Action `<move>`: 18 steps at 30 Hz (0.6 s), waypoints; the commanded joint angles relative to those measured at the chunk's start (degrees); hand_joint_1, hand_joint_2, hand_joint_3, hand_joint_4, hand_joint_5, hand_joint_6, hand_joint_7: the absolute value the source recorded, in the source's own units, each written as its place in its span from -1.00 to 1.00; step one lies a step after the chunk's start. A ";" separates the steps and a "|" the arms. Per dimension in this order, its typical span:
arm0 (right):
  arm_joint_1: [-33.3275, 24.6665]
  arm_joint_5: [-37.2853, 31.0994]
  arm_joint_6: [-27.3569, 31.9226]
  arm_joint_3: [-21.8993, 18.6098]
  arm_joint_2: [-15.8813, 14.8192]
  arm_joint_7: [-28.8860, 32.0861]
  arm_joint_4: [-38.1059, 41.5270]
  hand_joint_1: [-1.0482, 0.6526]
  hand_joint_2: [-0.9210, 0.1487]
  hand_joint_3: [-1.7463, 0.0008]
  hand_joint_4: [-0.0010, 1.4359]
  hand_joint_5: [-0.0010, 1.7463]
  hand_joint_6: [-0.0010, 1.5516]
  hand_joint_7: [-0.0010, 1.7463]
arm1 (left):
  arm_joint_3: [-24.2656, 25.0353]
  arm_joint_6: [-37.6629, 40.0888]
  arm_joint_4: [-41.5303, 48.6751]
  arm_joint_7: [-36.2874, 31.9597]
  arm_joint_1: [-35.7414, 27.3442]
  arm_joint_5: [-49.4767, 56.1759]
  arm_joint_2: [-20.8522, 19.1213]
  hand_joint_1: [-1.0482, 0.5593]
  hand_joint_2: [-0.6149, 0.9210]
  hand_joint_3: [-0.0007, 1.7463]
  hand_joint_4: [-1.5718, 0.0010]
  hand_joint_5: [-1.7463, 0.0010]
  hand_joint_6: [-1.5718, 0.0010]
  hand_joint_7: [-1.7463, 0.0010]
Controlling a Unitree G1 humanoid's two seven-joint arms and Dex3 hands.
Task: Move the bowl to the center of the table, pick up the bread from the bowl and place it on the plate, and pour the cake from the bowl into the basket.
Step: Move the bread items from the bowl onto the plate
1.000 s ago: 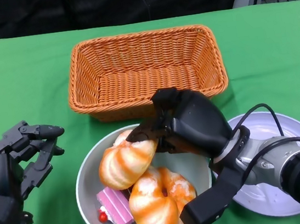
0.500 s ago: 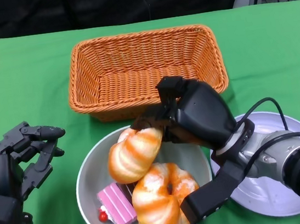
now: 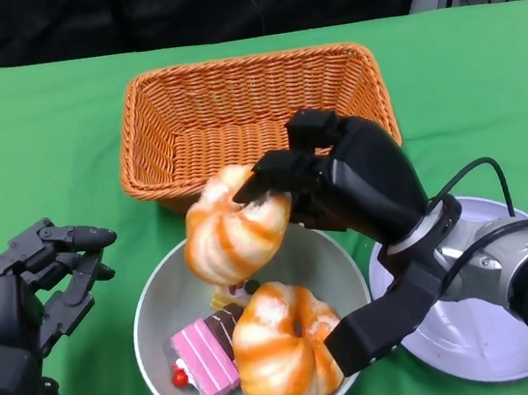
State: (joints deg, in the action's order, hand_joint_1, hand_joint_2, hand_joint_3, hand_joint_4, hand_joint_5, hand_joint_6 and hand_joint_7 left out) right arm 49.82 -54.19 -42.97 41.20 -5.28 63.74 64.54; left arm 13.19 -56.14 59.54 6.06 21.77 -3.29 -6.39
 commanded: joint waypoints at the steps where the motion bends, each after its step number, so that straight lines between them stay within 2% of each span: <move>1: 0.56 2.35 -1.91 -1.95 -0.55 -1.43 -1.05 0.08 -0.97 0.98 0.05 0.73 0.16 -0.13 | -0.09 -0.21 0.17 -1.36 -0.86 0.68 -1.25 0.16 1.00 -0.60 0.02 -0.57 -0.22 0.07; 8: -0.09 3.06 -1.35 -3.52 -0.93 -2.86 -2.36 0.08 -0.99 0.98 0.12 0.61 0.19 -0.18 | -0.08 -0.50 0.15 -1.65 -0.85 0.98 -1.14 0.16 1.00 -0.60 0.03 -0.58 -0.21 0.05; 18: -1.34 3.44 -3.18 -6.20 -3.63 -1.09 -5.21 0.10 -0.97 0.99 0.22 0.53 0.21 -0.13 | 0.24 -0.44 0.31 0.47 -0.58 -0.80 -0.94 0.18 1.00 -0.58 0.03 -0.58 -0.21 0.05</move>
State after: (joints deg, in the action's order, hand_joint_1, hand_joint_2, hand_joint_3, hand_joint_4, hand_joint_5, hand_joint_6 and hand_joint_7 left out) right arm 49.04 -52.05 -45.39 35.99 -7.75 61.50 60.18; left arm 13.08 -56.15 59.59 5.79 21.77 -3.03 -6.41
